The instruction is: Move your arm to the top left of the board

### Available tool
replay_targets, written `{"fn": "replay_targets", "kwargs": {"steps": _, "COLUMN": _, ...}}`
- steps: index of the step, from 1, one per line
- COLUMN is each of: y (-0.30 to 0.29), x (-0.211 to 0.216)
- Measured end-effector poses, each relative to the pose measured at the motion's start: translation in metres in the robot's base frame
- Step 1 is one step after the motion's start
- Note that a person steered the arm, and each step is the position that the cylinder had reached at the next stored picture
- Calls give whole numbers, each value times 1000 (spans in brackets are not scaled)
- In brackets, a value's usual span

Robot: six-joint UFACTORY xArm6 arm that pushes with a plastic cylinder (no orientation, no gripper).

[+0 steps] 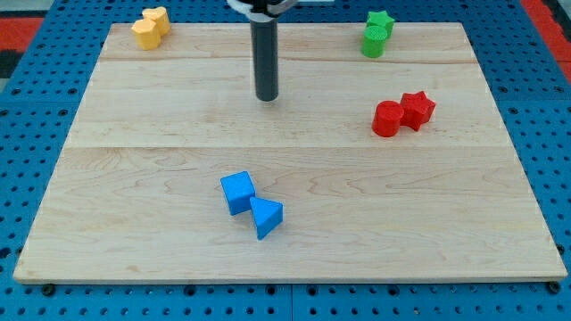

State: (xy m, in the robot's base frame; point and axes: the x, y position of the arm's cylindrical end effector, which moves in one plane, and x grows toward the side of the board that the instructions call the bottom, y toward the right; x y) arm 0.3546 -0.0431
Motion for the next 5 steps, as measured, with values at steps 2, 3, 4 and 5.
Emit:
{"fn": "replay_targets", "kwargs": {"steps": 2, "y": -132, "x": -20}}
{"fn": "replay_targets", "kwargs": {"steps": 3, "y": -203, "x": -54}}
{"fn": "replay_targets", "kwargs": {"steps": 4, "y": -261, "x": -85}}
{"fn": "replay_targets", "kwargs": {"steps": 5, "y": -261, "x": -109}}
